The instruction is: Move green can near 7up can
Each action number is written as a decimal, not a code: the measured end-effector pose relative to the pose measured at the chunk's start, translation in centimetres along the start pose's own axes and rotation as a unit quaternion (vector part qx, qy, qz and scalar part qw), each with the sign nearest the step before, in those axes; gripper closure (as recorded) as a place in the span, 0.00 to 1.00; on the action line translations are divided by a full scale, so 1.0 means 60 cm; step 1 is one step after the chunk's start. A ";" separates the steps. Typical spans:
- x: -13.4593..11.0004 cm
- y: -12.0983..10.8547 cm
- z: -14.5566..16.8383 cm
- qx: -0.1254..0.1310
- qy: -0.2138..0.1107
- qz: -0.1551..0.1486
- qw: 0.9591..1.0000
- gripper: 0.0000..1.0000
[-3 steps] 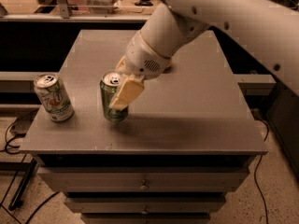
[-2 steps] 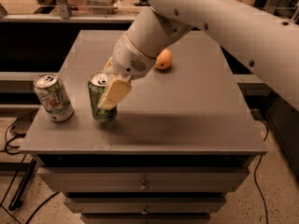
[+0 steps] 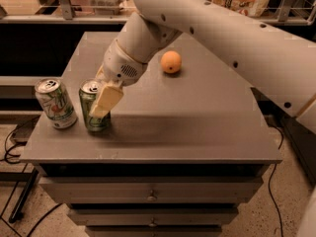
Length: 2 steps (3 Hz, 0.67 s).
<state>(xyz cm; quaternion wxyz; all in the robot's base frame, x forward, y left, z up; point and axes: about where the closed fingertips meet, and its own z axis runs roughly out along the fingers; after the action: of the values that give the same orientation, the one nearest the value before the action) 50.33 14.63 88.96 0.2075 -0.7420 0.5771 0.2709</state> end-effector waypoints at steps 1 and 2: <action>-0.004 -0.005 0.019 -0.007 0.017 0.000 1.000 0.38; -0.014 -0.005 0.027 -0.007 0.025 -0.005 1.000 0.14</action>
Offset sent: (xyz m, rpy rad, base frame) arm -0.0010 0.0234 -0.0048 -0.0636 -0.0228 0.0205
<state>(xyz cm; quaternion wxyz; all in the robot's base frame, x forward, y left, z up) 50.22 16.33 88.26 0.1894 -0.7529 0.5762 0.2554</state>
